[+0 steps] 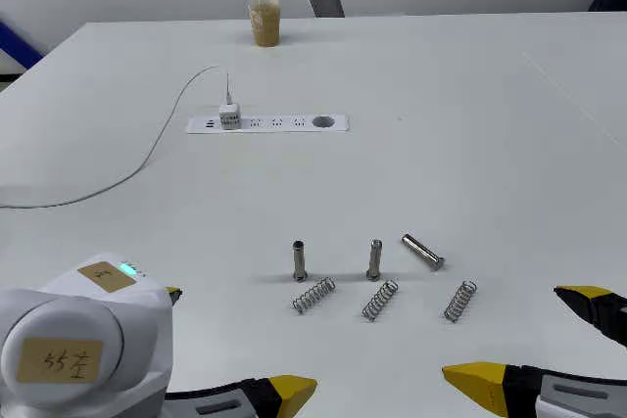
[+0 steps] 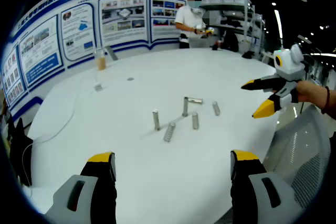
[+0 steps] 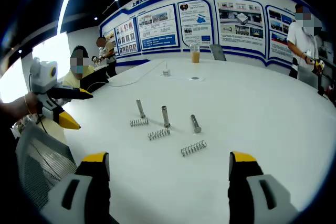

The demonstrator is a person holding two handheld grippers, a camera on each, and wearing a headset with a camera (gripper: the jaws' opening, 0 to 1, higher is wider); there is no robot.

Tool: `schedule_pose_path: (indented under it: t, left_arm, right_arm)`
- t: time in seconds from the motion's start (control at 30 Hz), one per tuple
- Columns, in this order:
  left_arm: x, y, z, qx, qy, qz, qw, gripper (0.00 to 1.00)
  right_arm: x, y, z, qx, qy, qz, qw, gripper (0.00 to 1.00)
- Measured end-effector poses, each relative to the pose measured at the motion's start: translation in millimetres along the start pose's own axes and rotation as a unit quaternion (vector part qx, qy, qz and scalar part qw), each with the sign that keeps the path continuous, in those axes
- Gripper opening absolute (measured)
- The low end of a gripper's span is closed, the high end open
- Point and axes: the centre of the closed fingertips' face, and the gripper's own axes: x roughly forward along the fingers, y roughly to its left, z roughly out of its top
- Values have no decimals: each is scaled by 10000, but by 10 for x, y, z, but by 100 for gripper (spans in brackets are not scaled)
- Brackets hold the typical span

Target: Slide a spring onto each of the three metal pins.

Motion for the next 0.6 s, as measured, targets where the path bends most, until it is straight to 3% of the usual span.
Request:
schedule_pose_path:
  t: [0.6]
  left_arm:
    - [-11, -6, -4, -17, 4, -9, 10000, 93]
  right_arm:
    - [-13, 8, -5, -3, 34, 8, 10000, 96]
